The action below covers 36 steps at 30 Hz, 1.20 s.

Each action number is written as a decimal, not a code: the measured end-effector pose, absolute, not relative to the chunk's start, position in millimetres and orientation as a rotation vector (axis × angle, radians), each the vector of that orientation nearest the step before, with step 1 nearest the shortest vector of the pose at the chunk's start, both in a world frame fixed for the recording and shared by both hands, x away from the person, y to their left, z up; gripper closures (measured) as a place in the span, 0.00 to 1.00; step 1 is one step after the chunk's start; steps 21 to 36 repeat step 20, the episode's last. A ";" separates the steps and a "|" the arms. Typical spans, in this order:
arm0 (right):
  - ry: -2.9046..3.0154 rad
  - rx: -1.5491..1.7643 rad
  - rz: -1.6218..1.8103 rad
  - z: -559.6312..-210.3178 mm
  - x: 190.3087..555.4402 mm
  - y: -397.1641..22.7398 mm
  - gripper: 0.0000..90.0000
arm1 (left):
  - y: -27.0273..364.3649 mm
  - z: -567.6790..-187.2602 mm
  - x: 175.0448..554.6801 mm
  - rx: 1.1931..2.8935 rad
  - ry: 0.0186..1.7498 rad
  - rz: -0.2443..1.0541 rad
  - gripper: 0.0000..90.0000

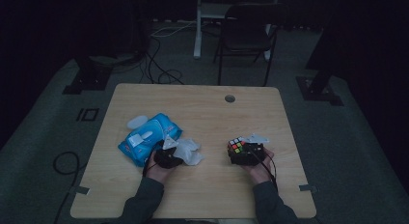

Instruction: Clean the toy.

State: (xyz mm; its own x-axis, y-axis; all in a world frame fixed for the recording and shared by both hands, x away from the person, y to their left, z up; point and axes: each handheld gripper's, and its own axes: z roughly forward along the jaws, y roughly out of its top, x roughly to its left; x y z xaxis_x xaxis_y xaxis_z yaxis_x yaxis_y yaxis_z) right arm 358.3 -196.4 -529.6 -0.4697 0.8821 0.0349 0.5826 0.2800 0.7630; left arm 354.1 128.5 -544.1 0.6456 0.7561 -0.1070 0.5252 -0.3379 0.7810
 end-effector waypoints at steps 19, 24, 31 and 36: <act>2.148 1.297 1.102 -519.4 344.3 -205.6 0.12 | 135.5 -545.1 353.1 2.003 1.017 0.349 0.67; 2.150 1.292 1.098 -519.5 344.2 -205.3 0.12 | 135.6 -545.2 352.9 2.002 1.018 0.350 0.67; 2.150 1.292 1.098 -519.5 344.2 -205.3 0.12 | 135.6 -545.2 352.9 2.002 1.018 0.350 0.67; 2.150 1.292 1.098 -519.5 344.2 -205.3 0.12 | 135.6 -545.2 352.9 2.002 1.018 0.350 0.67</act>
